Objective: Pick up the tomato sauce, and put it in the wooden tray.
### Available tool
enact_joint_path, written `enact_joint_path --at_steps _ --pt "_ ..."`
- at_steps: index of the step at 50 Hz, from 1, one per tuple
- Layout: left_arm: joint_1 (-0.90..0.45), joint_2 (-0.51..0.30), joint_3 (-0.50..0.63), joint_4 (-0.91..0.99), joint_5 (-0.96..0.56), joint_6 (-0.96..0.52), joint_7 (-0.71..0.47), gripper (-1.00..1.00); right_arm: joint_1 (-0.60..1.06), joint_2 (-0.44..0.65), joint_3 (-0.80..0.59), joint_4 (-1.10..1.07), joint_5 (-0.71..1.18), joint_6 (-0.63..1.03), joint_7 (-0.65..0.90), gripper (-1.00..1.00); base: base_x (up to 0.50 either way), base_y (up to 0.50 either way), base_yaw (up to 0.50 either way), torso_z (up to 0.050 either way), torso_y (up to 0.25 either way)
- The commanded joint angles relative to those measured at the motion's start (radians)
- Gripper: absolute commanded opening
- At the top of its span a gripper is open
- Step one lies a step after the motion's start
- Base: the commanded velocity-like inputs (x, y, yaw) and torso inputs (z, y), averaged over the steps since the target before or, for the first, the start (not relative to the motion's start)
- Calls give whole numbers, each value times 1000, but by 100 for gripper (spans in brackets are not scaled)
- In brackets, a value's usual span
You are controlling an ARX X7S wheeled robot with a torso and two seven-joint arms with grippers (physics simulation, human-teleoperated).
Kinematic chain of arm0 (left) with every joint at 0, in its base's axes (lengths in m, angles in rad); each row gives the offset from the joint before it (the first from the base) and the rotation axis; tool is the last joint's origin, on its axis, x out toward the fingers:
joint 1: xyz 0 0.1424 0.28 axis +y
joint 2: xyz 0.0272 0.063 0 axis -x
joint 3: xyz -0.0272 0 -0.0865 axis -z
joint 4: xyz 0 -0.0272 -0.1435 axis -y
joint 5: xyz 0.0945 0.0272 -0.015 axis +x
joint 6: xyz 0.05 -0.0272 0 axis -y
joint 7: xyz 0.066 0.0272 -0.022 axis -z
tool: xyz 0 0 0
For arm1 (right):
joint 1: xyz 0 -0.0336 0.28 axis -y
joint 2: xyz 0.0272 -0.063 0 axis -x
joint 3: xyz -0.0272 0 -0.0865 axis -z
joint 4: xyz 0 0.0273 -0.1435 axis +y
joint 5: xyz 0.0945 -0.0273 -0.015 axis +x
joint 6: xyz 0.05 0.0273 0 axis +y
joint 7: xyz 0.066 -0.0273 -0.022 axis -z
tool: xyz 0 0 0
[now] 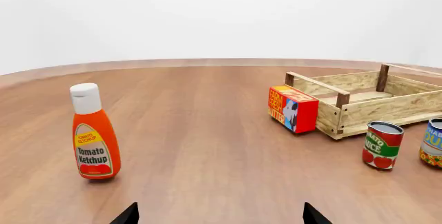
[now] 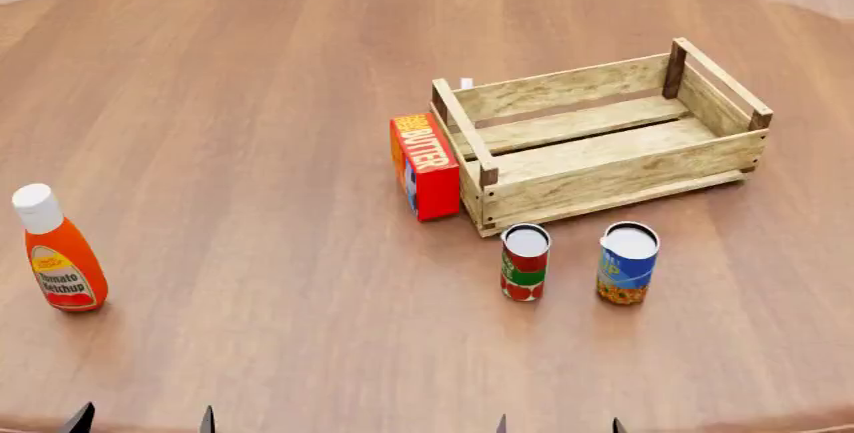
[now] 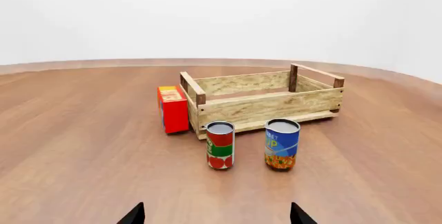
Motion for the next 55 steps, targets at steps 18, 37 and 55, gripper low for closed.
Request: enact_joint_path --at_steps 18,37,55 --pt "2 -57 72 17 -45 -11 -69 100 -13 58 -81 -37 37 0 88 100 0 0 0 0 0" --pt "1 -61 85 1 1 18 -98 100 9 56 -70 -4 115 35 31 100 0 0 0 0 0" --pt "-9 -82 117 -9 -9 18 -130 100 13 79 -97 5 133 26 65 100 367 0 0 0 0"
